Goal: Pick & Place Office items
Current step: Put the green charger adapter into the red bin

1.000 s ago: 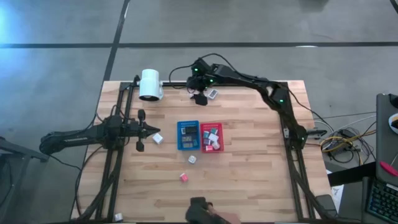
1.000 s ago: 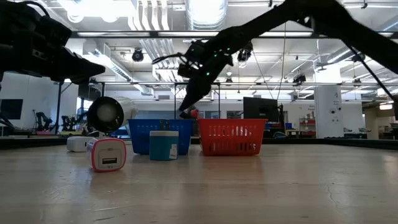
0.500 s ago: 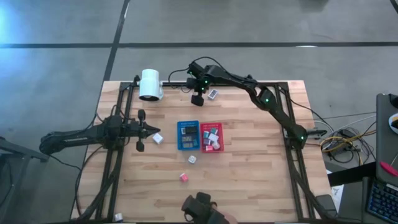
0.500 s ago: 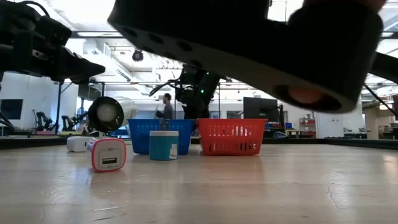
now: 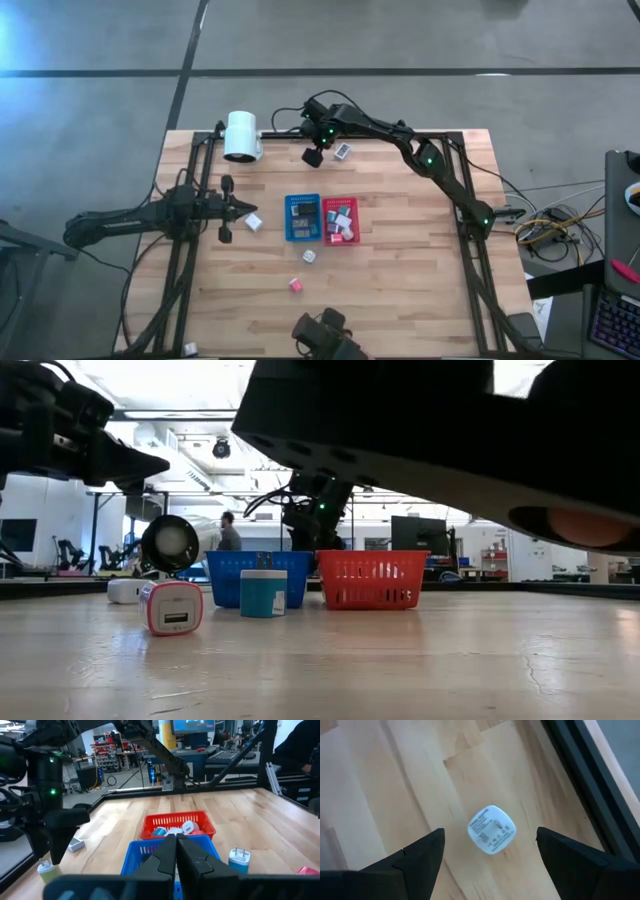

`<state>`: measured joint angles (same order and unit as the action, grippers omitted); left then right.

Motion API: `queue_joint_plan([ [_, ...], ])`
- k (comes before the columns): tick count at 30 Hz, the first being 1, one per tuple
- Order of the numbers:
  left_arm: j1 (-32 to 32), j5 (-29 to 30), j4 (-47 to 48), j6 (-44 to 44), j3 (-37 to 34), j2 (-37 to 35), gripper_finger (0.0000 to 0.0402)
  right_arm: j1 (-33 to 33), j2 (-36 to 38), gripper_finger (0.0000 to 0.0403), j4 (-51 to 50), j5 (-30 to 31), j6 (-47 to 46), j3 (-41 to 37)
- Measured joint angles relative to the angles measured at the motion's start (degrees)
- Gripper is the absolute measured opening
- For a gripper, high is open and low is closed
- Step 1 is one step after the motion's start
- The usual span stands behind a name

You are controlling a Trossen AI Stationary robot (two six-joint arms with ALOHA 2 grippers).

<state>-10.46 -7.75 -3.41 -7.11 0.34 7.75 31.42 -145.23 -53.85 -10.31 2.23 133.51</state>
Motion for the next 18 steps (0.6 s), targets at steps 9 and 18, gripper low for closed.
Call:
queue_joint_plan([
  [9, -0.02, 0.01, -0.93, 0.00, -0.02, 0.00, 0.0017, 0.00, -0.02, 0.0265, 1.17, -0.24, -0.62, 0.02],
  [18, -0.02, -0.01, -0.96, 0.09, -0.02, 0.00, 0.0015, -0.02, -0.02, 0.0175, 1.72, -3.08, 0.30, 0.17],
])
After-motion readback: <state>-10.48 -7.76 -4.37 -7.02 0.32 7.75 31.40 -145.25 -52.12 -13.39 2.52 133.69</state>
